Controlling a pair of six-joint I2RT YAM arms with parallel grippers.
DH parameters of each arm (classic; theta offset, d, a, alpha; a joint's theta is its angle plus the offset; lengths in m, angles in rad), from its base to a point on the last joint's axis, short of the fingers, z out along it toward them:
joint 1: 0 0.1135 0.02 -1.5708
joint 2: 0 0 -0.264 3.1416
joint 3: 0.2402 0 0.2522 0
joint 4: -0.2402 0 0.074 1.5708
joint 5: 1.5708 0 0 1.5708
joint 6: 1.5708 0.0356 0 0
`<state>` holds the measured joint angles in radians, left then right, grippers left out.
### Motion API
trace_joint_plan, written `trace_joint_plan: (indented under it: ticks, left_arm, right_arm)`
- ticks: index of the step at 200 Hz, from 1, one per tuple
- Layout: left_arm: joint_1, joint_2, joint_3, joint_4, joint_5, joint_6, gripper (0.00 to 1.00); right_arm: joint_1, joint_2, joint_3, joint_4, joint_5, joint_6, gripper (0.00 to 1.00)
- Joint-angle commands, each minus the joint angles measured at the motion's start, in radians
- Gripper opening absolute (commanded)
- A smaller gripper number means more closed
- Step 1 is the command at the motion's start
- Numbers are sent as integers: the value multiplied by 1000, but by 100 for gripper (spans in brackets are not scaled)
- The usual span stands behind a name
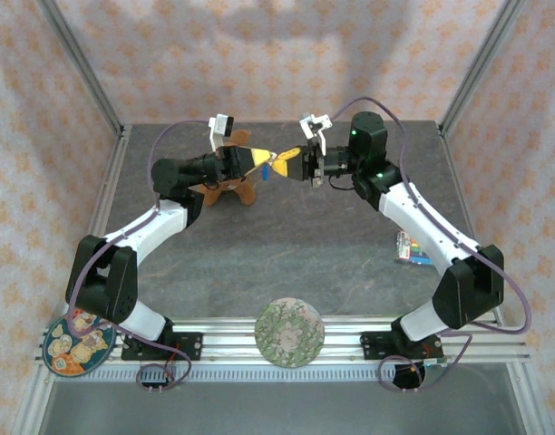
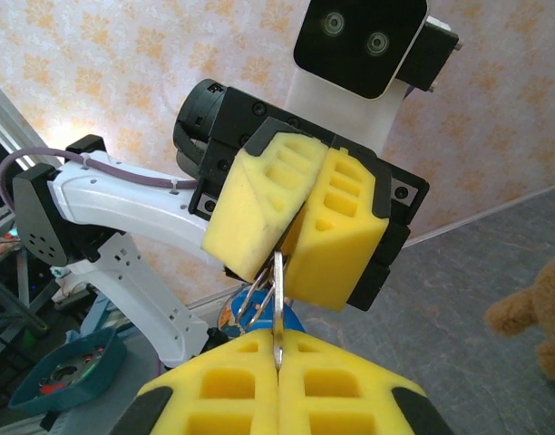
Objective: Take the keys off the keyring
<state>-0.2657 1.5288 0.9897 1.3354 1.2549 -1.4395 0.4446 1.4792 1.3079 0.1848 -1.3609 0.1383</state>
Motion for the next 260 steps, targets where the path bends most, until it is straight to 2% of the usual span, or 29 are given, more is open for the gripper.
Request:
trace_joint_plan:
  ticks: [1, 98, 125, 144, 163, 176, 194, 207, 227, 249, 252, 257, 260]
  left_arm:
    - [26, -29, 21, 74, -4, 9, 0]
    - [40, -38, 2, 75, -47, 31, 0]
    - [58, -52, -18, 75, -69, 49, 18]
    - [76, -67, -33, 48, -77, 77, 21]
    - [92, -97, -53, -50, -95, 159, 30]
    - [100, -131, -68, -161, -108, 255, 31]
    - [100, -201, -79, -420, -147, 454, 40]
    - [99, -261, -80, -635, -190, 630, 44]
    - [99, -344, -73, -938, -313, 853, 52]
    - [99, -395, -68, -1131, -435, 1011, 62]
    - [100, -399, -68, -1148, -445, 1025, 65]
    - [100, -402, -65, -1171, -458, 1042, 93]
    - [100, -404, -64, -1185, -465, 1050, 99]
  right_arm:
    - [-14, -42, -36, 37, 69, -27, 0]
    - [-14, -83, -96, 140, 132, 31, 0]
    - [-13, -83, -97, 122, 135, 31, 0]
    - [-14, -88, -98, 71, 144, 3, 0]
    - [-15, -93, -101, 31, 151, -23, 0]
    - [-22, -96, -106, 20, 153, -28, 0]
    - [-32, -102, -120, 6, 166, -31, 0]
    - [-38, -105, -133, -5, 167, -39, 0]
    - [-41, -112, -142, -68, 198, -86, 0]
    - [-41, -115, -152, -119, 242, -125, 0]
    - [-41, -115, -155, -121, 248, -127, 0]
    - [-41, -114, -157, -127, 254, -131, 0]
    - [-41, -114, -157, -132, 256, -137, 0]
